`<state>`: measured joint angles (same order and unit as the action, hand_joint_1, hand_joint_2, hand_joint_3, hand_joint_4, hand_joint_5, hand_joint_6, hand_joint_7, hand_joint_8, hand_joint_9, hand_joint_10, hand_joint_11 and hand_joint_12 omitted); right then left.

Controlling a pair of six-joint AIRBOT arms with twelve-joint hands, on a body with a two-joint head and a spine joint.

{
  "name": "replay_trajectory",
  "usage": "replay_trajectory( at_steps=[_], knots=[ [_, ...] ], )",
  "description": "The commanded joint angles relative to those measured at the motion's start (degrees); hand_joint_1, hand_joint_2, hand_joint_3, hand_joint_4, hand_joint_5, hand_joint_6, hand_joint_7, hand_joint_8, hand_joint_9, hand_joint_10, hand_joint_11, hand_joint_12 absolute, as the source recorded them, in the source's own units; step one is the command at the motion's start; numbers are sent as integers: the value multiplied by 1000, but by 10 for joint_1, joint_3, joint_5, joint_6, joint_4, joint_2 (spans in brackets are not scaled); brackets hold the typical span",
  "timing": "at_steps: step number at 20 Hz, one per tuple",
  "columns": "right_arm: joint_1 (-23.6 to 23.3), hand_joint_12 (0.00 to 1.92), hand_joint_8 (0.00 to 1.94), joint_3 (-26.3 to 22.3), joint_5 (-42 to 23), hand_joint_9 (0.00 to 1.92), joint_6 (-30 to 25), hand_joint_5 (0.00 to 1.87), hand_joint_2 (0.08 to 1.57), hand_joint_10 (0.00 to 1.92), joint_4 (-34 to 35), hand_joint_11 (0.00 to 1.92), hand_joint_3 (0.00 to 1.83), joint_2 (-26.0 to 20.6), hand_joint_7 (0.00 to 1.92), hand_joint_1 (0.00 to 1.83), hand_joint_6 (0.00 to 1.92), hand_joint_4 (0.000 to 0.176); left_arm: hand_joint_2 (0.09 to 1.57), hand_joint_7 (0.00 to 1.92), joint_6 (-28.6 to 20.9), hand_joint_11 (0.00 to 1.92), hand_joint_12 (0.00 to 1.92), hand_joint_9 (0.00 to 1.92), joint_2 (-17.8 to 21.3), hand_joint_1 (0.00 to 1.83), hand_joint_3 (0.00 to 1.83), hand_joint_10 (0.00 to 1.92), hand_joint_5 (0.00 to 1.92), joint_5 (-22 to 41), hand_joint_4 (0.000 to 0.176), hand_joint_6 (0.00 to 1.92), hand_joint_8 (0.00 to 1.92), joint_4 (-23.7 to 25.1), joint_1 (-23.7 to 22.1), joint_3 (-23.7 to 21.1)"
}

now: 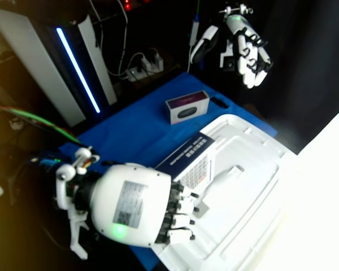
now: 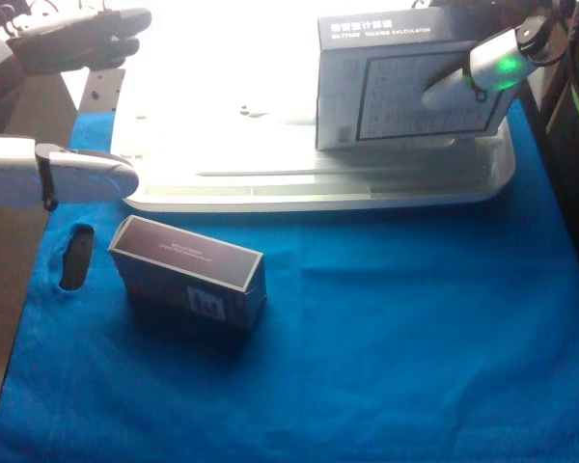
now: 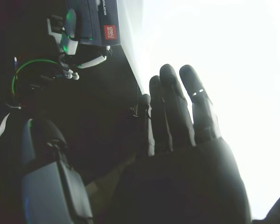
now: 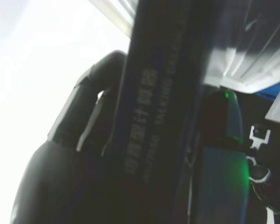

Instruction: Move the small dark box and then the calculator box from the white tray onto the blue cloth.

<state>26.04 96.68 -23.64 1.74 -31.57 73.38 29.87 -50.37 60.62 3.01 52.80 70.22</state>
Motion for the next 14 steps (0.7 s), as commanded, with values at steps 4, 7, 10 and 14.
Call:
replay_trajectory(
  at_steps=[4,7,10,14],
  knots=[
    [-10,1382,907,-26,-82,1212,-2,959,1086,727,7,986,0,-22,1152,1275,806,0,878,418,-3,0,1032,448,-2,614,4,2,234,64,76,2,1,-21,-2,4],
    [-15,1493,338,-32,-121,1185,-43,913,1149,934,-14,1026,1,-34,1295,1138,1068,0,884,425,-3,0,1012,446,-5,628,4,4,250,64,87,10,5,-27,4,4],
    [-35,1436,232,-38,-130,1203,-52,894,1158,914,-35,1059,0,-45,1346,1136,1098,0,884,416,-2,0,991,454,-8,637,2,5,242,67,91,1,0,-38,17,4],
    [-64,1537,303,-77,-132,1231,-52,915,1148,1093,-78,1099,0,-75,1366,1141,1067,0,880,429,-2,0,1046,474,-11,587,0,8,278,70,109,7,3,-50,27,3]
  ],
)
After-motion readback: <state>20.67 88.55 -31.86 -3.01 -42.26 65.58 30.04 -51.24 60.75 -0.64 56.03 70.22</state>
